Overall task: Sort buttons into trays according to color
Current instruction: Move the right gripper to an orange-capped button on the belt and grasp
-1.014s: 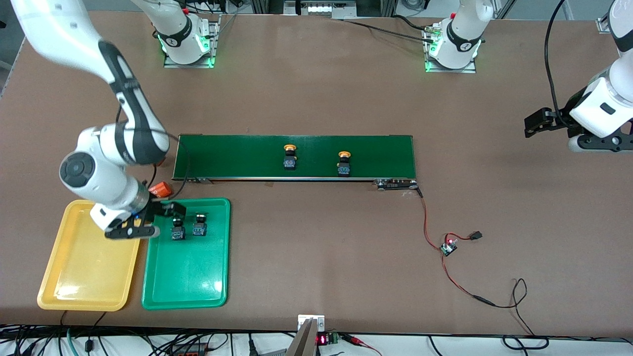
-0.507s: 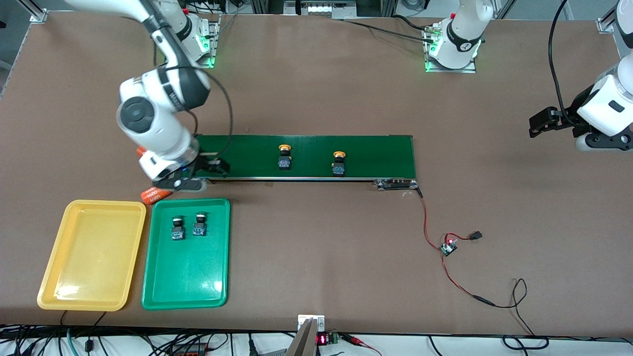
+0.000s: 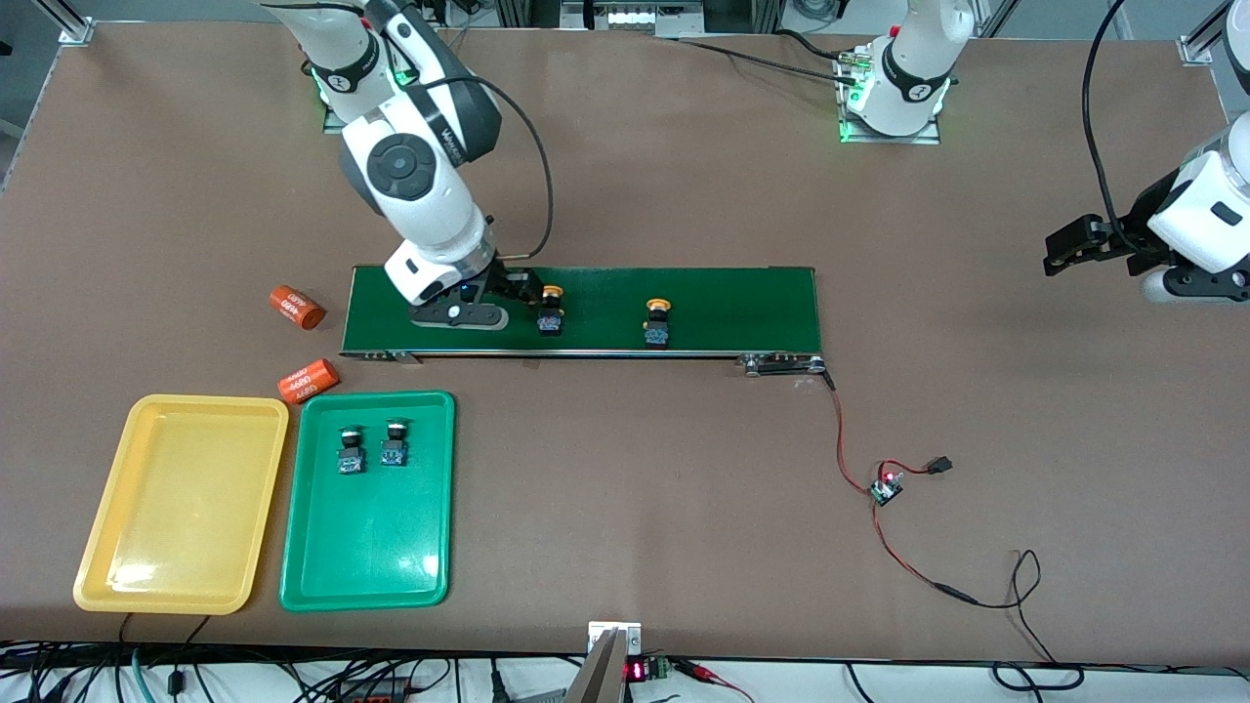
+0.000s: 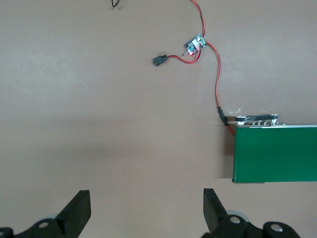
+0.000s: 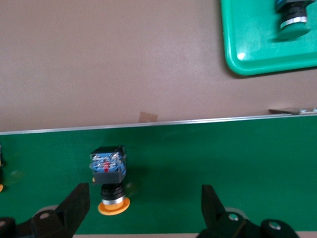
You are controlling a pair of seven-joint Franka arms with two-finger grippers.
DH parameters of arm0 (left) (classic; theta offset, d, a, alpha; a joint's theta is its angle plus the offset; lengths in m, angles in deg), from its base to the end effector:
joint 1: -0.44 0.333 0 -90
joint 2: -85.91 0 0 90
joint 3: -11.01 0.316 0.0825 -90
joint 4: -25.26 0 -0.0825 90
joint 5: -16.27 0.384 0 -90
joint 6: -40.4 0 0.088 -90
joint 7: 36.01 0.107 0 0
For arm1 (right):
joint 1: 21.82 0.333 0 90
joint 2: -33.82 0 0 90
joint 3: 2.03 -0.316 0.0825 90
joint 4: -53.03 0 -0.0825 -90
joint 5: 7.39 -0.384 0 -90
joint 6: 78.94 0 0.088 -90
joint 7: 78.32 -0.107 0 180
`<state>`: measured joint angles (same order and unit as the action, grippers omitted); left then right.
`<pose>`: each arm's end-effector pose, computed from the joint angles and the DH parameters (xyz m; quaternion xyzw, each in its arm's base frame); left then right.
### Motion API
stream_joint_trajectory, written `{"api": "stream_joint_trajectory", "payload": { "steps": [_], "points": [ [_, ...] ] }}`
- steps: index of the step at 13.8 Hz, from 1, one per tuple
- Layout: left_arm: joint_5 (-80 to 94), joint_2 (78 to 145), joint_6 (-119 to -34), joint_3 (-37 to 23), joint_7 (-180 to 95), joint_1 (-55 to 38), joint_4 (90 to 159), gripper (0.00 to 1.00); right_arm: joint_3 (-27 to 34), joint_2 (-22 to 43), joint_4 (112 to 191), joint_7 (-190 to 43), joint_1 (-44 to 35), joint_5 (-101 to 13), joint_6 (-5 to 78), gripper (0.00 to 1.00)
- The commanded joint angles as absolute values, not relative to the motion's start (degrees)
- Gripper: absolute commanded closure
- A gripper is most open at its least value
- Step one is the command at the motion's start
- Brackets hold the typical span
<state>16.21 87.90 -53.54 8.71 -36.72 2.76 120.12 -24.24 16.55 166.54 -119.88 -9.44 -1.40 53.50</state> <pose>0.5670 0.0004 0.5707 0.9997 0.0064 -0.0254 0.0011 0.5074 0.3360 0.3303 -0.9989 0.0359 -0.0111 0.0297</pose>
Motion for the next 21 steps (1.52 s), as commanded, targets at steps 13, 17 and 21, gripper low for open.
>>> {"api": "stream_joint_trajectory", "payload": {
  "steps": [13,17,21],
  "points": [
    [15.21,89.25,-51.01,7.93,-35.14,3.34,118.60,0.00,-24.00,9.13,168.95,-129.82,-5.47,11.93,61.15,0.00],
    [15.21,89.25,-50.92,7.93,-35.14,3.34,118.60,0.00,-23.83,8.42,169.13,-129.03,-5.99,12.56,61.15,0.35],
    [15.21,89.25,-51.01,8.02,-35.14,3.34,118.60,0.00,-23.74,8.77,168.78,-127.98,-7.40,12.56,60.80,0.89]
  ]
}}
